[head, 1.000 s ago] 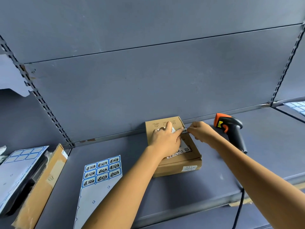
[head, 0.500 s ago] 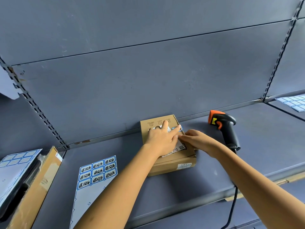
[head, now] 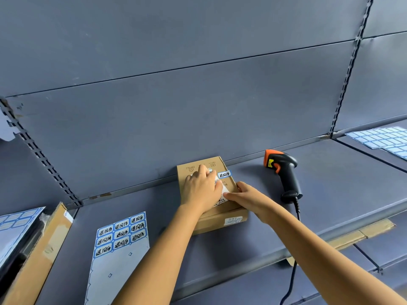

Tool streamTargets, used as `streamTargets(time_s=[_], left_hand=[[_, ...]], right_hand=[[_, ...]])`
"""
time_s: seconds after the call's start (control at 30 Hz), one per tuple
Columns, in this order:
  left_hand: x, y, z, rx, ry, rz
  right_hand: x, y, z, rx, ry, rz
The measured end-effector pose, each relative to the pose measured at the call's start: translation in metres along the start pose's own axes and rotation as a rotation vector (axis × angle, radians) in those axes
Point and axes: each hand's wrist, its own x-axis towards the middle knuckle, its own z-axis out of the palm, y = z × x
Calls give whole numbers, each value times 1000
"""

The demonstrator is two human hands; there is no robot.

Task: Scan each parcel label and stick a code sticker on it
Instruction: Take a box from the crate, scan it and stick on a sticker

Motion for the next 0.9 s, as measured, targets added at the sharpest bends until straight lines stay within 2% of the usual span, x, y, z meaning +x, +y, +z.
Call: streamTargets(time_s=[0.1, 0.2, 0.33, 0.43, 0.6, 0.73, 0.9], left_hand=[[-3, 1, -1, -12, 74, -20], [-8, 5, -7, -44, 126, -33], [-22, 5, -10, -184, 142, -130], [-37, 9, -17, -258, 216, -193], [-59, 13, -33, -279, 281, -209], [-79, 24, -42, -394, 394, -404], [-116, 84, -27, -365, 277, -260]], right_hand=[[-5, 6, -1, 221, -26, -63], [-15, 6, -7, 408, -126, -99], [-27, 11, -13, 480, -158, -87], [-38, 14, -11, 528, -184, -88], [-63, 21, -29, 579, -79, -122], [-95, 31, -75, 655, 20, -198], [-142, 59, -135, 705, 108, -259]])
